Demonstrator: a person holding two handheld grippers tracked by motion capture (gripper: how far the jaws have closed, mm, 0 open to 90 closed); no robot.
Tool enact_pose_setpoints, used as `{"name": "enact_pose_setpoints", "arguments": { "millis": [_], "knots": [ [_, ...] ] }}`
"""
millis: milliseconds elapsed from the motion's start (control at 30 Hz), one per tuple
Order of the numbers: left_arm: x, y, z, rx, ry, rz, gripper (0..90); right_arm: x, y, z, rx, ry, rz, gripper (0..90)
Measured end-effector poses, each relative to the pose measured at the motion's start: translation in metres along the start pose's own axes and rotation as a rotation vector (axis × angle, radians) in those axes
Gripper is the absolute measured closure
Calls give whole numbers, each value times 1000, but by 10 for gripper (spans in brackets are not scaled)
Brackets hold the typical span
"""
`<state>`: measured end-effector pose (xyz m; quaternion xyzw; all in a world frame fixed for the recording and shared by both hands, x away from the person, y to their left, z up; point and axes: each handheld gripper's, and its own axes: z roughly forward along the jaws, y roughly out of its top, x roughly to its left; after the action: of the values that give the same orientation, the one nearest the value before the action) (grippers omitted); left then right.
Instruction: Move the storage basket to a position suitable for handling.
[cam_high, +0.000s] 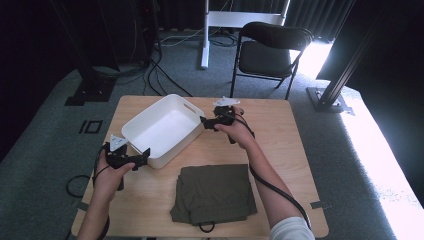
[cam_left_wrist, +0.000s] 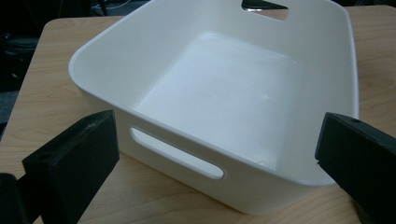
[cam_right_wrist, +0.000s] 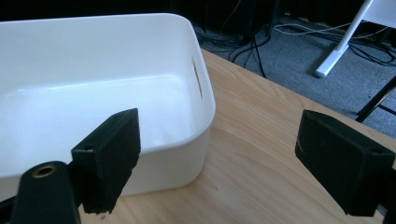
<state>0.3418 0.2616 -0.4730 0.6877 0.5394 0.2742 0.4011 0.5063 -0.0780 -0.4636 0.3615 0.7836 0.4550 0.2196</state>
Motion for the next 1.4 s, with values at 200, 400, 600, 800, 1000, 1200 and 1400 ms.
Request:
{"name": "enact_pose_setpoints", "arguments": {
  "millis": [200, 400, 600, 800, 1000, 1200, 1400],
  "knots": [
    [5, -2, 7, 14, 17, -44, 10, 0, 1, 25, 32, -33, 58, 139],
    [6, -4, 19, 41, 32, -25, 10, -2, -5, 36, 57, -71, 55, 136],
    [4, -7, 25, 47, 44, -16, 70, 2, -6, 30, 45, -95, -20, 145],
    [5, -7, 27, 46, 61, -26, 70, 2, -9, 23, 55, -90, -34, 145],
    [8, -7, 29, 36, 73, -37, 69, 3, -18, 5, 60, -93, -61, 145],
    [8, -7, 31, 36, 88, -26, 69, 0, -27, -10, 61, -88, -76, 145],
    [8, -7, 37, 39, 90, -30, 69, 0, -37, -22, 53, -67, -62, 146]
  ]
}}
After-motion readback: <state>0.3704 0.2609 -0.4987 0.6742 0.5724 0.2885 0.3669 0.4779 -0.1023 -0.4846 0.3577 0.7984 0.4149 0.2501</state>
